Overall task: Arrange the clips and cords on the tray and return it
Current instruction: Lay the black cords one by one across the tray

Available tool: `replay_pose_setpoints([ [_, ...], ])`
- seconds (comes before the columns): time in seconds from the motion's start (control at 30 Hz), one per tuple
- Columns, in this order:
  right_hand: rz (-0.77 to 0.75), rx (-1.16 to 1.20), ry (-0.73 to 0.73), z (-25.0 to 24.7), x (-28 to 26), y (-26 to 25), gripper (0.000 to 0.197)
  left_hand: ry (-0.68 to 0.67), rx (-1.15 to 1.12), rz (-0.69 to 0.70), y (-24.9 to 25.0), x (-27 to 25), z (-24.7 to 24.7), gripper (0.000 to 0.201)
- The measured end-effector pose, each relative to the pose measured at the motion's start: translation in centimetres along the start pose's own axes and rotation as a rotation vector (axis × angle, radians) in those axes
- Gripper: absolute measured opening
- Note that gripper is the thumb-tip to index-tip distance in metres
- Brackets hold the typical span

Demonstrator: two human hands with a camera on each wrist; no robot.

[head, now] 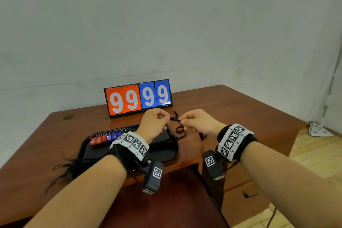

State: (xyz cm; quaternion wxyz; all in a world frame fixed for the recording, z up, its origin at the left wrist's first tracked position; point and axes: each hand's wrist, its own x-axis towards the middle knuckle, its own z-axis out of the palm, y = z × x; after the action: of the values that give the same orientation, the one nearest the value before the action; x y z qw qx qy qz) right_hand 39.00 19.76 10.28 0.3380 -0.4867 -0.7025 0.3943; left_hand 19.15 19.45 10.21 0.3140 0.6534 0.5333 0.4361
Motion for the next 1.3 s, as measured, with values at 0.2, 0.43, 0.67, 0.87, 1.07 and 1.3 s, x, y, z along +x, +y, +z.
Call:
replay_pose_setpoints([
  [0.2,-0.029,-0.042,0.007,1.7,0.0,-2.9,0.018,0.095,-0.054,-0.069,-1.6,-1.2,-5.4,0.01],
  [0.43,-0.021,-0.047,-0.011,4.3,0.2,-4.7,0.014,0.236,-0.066,-0.142,-4.6,-3.5,-12.8,0.008],
  [0.67,-0.009,-0.049,-0.026,7.0,0.3,-5.9,0.016,0.377,-0.041,-0.229,-8.4,-6.7,-19.3,0.011],
  [0.87,0.017,-0.015,-0.011,8.9,0.5,-5.9,0.014,0.457,-0.079,-0.238,-10.7,-8.6,-22.8,0.013],
  [1.07,0.047,0.005,0.02,8.9,0.5,-5.2,0.014,0.527,0.027,-0.243,-11.7,-9.6,-24.4,0.011],
  [1.3,0.174,0.062,0.114,7.5,1.6,-2.1,0.014,0.52,0.136,-0.257,-12.7,-9.3,-24.7,0.017],
])
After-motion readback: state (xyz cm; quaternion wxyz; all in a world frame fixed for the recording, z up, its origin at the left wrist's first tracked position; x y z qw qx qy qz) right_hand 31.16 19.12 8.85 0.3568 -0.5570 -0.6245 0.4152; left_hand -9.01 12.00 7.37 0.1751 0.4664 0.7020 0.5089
